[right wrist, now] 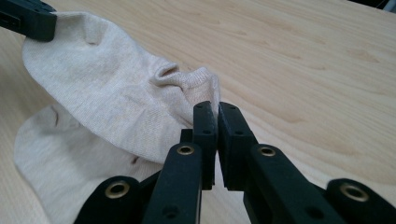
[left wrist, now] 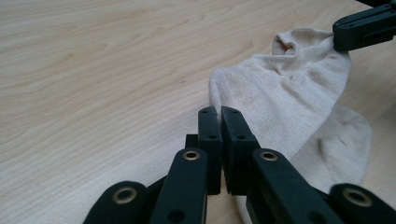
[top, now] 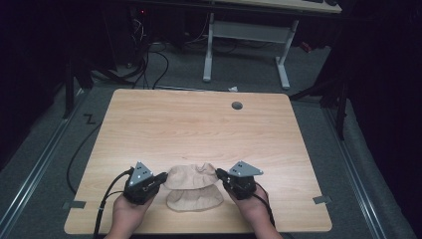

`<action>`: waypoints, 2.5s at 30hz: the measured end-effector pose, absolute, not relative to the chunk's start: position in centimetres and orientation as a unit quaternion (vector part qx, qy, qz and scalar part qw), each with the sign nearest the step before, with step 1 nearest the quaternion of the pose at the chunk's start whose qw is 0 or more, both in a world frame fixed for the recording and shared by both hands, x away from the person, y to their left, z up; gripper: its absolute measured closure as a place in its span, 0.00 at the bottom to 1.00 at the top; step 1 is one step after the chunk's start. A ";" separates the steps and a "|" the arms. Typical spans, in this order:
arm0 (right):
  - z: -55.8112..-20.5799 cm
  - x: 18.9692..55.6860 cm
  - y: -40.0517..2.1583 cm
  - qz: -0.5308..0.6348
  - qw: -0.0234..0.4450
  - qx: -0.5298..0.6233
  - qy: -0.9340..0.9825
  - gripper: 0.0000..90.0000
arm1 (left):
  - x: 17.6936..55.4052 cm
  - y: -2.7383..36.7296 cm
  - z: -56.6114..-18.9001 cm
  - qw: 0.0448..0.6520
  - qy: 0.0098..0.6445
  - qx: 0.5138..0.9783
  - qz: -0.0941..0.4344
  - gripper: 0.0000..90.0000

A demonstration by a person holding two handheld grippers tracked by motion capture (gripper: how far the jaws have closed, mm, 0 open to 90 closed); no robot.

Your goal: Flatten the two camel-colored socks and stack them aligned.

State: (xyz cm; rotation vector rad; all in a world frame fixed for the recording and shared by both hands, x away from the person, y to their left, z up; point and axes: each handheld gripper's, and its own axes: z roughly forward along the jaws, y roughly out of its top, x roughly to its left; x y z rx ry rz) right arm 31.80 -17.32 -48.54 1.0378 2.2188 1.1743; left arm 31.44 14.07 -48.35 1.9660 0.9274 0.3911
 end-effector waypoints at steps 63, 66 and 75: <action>-52.3 31.7 -16.9 0.351 0.171 0.380 0.838 0.85 | 33.0 12.5 -51.9 0.370 0.366 0.840 0.155 0.83; -51.8 31.3 -17.2 0.375 0.181 0.381 0.826 0.80 | 32.8 13.2 -51.0 0.398 0.366 0.825 0.163 0.75; -51.1 30.8 -21.4 0.400 0.258 0.414 0.776 0.65 | 33.4 18.5 -47.9 0.441 0.396 0.780 0.198 0.58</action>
